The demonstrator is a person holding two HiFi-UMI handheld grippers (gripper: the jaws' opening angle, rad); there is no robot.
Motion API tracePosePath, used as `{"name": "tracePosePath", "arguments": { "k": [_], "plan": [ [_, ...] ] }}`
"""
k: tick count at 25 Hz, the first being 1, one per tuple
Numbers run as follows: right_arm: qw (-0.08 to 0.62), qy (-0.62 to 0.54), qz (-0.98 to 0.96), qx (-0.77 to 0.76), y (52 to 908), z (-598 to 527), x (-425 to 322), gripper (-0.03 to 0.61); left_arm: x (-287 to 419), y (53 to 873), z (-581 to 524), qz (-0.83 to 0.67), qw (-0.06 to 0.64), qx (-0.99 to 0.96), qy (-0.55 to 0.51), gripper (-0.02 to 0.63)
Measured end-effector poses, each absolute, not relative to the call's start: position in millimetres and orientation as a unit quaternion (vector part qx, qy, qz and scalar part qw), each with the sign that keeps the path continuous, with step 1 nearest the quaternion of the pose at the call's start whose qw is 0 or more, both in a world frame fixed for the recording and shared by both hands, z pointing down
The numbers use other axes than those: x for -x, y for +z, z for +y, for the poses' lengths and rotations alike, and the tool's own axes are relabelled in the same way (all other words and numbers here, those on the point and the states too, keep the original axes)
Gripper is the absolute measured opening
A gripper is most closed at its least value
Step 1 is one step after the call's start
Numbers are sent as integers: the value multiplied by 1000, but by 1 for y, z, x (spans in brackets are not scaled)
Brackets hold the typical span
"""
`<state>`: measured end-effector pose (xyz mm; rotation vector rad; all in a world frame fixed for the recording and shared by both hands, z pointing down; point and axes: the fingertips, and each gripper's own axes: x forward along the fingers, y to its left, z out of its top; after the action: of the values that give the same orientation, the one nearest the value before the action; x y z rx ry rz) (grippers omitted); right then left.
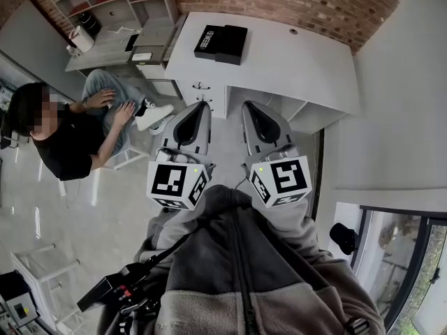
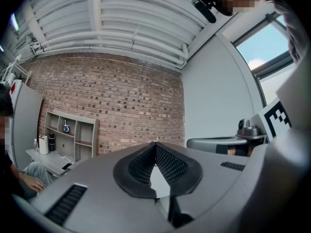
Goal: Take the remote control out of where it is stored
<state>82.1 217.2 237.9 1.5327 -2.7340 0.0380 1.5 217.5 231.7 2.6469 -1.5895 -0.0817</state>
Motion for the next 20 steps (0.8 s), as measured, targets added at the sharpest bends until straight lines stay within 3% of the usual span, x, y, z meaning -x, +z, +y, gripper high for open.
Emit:
{"name": "tracePosePath", "arguments": {
  "k": [20],
  "plan": [
    [-10, -10, -893, -449, 271, 187, -121, 0, -32, 265, 190, -559, 16, -829, -12, 5]
  ]
}}
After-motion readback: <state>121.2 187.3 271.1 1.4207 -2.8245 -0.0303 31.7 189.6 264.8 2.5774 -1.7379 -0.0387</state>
